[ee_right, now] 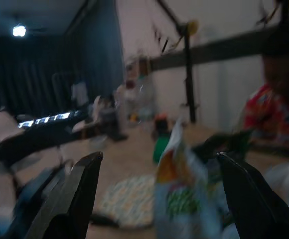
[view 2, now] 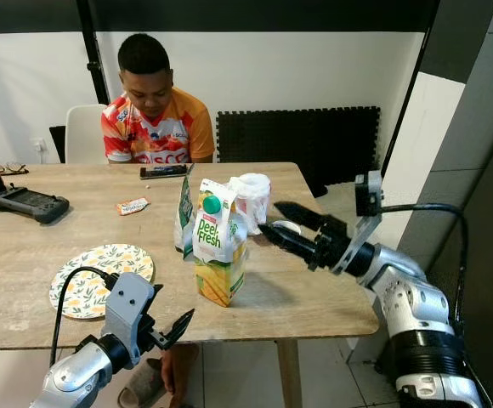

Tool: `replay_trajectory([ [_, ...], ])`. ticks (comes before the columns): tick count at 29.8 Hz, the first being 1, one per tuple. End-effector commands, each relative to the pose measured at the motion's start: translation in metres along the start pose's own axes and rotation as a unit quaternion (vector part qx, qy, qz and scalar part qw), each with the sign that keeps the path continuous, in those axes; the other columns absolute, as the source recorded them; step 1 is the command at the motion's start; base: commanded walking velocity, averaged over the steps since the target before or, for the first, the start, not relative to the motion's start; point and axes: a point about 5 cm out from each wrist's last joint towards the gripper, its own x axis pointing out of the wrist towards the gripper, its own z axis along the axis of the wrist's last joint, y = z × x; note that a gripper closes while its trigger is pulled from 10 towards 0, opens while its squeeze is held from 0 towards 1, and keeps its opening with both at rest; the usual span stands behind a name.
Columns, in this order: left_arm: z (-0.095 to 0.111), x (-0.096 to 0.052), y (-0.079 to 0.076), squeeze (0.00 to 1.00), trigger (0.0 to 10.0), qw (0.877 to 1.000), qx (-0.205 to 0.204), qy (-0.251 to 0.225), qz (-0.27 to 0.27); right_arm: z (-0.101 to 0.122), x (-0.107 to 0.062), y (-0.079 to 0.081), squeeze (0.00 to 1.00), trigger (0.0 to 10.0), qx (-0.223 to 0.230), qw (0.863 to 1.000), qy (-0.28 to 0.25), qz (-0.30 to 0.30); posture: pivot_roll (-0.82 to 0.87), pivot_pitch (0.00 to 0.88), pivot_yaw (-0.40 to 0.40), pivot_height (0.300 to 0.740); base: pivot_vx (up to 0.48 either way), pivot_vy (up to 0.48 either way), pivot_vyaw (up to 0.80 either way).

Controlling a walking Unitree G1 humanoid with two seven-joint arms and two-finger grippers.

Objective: Restocking fridge

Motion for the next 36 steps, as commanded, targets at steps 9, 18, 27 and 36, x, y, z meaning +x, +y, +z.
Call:
replay_trajectory([
  [9,0.003,0.006,0.004,0.0,10.0,1.0,-0.011,-0.003,0.005,0.005,0.035,0.001,0.0,10.0,-0.028,0.999,-0.015,-0.039,-0.05,0.059,0.009,0.74,0.0,0.0,0.0],
  [18,0.003,0.008,0.002,0.0,10.0,1.0,-0.013,-0.004,0.003,-0.004,0.061,-0.007,0.0,10.0,-0.049,0.993,0.007,-0.108,-0.05,0.057,0.004,0.74,0.0,0.0,0.0],
  [27,0.004,0.008,0.003,0.0,10.0,1.0,-0.018,-0.008,0.009,-0.013,0.073,-0.004,0.84,10.0,-0.037,0.993,0.023,-0.108,-0.05,0.054,-0.001,0.74,0.0,0.0,0.0],
  [36,0.005,0.009,0.001,0.0,10.0,1.0,-0.023,-0.012,0.01,-0.028,0.084,0.003,0.0,10.0,-0.01,0.996,0.047,-0.079,-0.06,0.053,0.003,0.74,0.0,0.0,0.0],
])
